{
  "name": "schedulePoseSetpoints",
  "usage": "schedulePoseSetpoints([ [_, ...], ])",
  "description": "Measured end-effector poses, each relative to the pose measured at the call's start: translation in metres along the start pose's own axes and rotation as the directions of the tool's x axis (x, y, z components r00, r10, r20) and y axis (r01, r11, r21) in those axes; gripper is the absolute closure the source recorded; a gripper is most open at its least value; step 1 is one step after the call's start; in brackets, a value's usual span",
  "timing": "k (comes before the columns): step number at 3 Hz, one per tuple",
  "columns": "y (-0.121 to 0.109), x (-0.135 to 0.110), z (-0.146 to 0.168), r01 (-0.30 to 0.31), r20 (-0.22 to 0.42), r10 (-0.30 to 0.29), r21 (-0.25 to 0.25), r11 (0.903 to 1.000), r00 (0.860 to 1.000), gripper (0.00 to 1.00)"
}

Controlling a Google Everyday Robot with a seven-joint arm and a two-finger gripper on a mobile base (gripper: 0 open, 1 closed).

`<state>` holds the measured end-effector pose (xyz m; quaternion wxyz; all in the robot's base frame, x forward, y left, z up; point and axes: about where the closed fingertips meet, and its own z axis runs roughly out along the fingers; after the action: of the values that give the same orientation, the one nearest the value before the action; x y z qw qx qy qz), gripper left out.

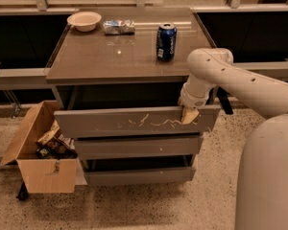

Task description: Open top drawer

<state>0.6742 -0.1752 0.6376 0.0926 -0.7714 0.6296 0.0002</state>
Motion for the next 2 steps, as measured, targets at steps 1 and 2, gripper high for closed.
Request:
schedulePoseSetpoints([
  [1, 0.0113, -0.0022, -0.0055, -0.01, 0.024, 0.009, 0.019, 0.9998, 1.0, 1.0],
  [2, 0.0113, -0.0022, -0.0055, -0.01, 0.024, 0.009, 0.019, 0.9998, 1.0, 0.0],
])
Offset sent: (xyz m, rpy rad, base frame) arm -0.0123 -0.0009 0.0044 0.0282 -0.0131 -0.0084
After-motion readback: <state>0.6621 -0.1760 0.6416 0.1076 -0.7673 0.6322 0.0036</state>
